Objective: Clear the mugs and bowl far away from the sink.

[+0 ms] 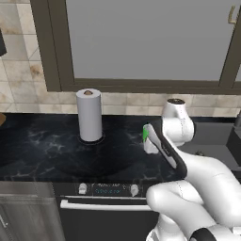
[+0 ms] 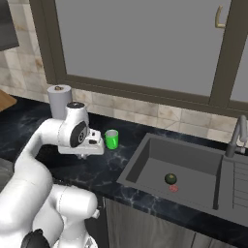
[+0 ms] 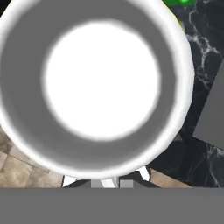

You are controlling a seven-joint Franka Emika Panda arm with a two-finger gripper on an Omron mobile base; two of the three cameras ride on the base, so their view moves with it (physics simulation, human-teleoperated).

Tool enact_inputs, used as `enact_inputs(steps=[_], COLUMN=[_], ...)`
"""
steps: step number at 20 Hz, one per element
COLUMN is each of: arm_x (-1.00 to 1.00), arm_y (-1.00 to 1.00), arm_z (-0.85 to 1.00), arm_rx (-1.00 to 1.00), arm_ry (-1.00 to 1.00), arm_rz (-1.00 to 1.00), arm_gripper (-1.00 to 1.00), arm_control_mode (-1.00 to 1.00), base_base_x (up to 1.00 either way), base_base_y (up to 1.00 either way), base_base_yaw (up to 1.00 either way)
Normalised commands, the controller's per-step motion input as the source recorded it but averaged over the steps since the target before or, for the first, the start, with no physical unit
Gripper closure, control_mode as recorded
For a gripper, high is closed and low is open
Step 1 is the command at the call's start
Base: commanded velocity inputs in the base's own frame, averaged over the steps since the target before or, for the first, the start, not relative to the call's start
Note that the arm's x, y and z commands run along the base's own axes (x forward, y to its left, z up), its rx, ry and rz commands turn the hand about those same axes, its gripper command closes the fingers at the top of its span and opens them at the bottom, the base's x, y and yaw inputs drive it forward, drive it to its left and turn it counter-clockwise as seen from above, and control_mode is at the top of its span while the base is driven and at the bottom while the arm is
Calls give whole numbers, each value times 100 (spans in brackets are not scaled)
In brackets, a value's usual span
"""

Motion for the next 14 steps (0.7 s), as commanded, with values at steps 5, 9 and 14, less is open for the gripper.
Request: enact_inputs(steps=[5,9,14], arm_x=[-70,-79,-84], arm_y=[0,0,0], arm_z=[100,100,95], arm_rx=[0,0,0], arm_ry=[-1,-9,-4], arm_rz=[2,5,3], arm_gripper=[100,100,100], arm_control_mode=[-100,-100,-100], base_base_x=[0,0,0], base_base_y=[0,0,0], base_base_yaw=[0,0,0])
